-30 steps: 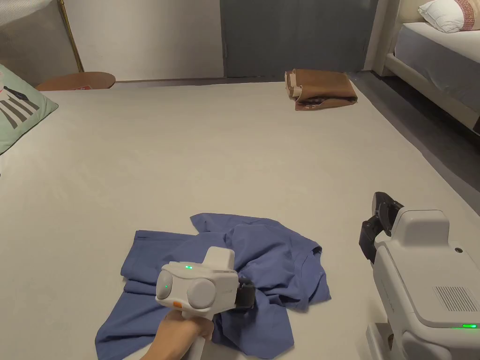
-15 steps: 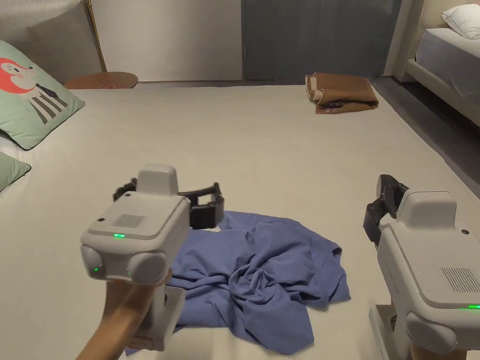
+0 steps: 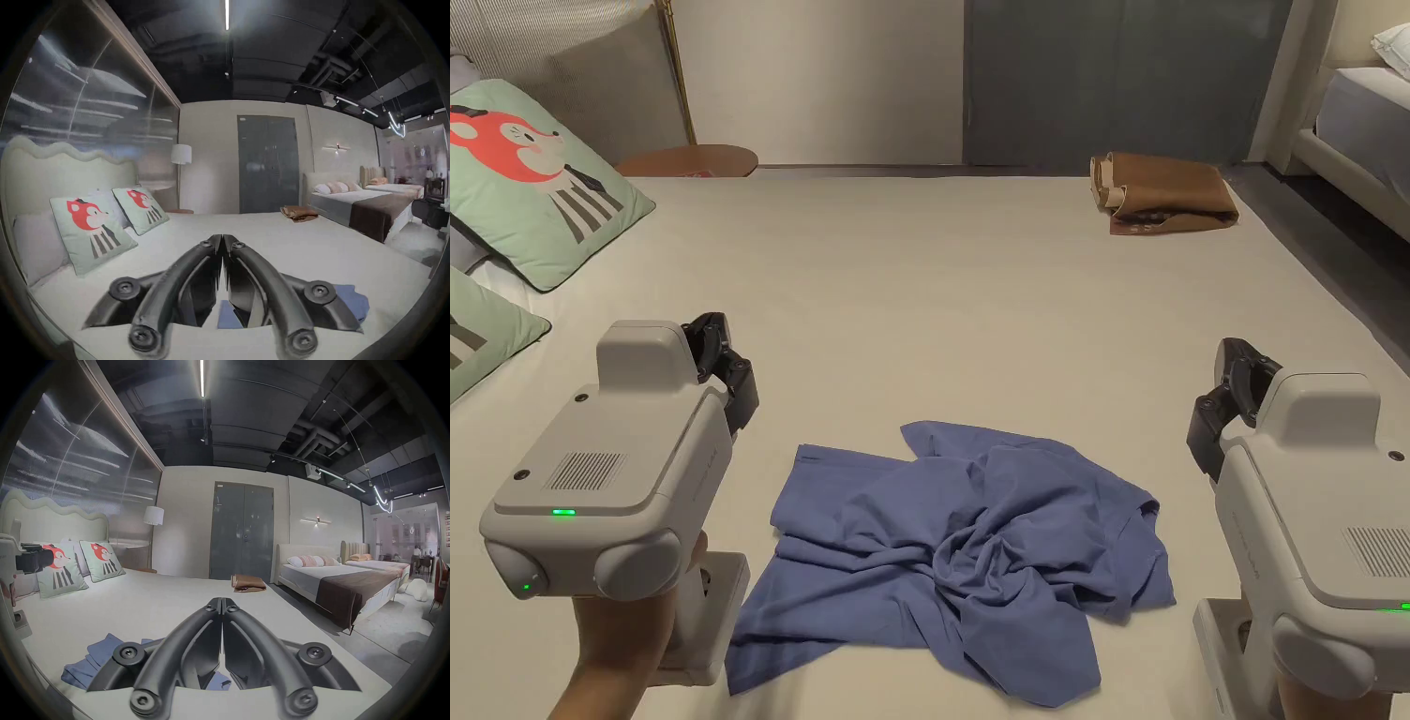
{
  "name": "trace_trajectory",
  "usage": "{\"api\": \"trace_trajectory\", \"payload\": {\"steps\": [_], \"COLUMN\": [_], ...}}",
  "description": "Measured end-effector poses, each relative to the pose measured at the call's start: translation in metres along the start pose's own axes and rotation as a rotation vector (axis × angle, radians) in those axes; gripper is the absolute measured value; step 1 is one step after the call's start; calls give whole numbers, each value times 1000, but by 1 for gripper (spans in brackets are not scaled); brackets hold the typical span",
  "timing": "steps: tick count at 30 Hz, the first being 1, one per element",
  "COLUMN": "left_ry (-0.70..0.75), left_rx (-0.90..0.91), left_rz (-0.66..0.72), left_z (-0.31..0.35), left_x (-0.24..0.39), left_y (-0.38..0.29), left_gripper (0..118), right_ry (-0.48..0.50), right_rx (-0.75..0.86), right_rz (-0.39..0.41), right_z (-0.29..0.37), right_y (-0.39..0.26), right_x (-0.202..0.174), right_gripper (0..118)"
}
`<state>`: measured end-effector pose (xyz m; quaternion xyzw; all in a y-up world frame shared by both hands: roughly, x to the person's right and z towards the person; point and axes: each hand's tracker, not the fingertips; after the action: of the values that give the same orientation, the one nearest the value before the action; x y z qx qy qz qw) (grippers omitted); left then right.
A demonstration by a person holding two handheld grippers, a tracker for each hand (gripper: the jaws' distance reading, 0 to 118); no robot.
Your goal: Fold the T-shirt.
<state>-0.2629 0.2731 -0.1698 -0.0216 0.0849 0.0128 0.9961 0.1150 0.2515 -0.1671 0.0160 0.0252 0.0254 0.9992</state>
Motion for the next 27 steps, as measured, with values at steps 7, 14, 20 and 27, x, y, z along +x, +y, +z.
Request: {"api": "trace_trajectory", "payload": {"steps": [7,14,20,27], "left_ry": [16,-87,-78,42], "left_rx": [-186,-635,-829,-897], "left_rz": [-23,155,144,155], "left_z": [-14,-34,-33,-29], "left_x": [8,-9,-18,-23], "left_y": [-1,-55,-122,-157], "left_gripper": [0,0,19,104], "right_ry": [-8,-8,-9,-10], "right_rx": [-2,-16,-44,-64], "right_rz": [-6,-7,-14,-14], "right_z": [1,0,-3,0], "right_y": [0,-7,-18,-18], "right_x": [3,8,11,10], "right_gripper": [1,1,1,1]}}
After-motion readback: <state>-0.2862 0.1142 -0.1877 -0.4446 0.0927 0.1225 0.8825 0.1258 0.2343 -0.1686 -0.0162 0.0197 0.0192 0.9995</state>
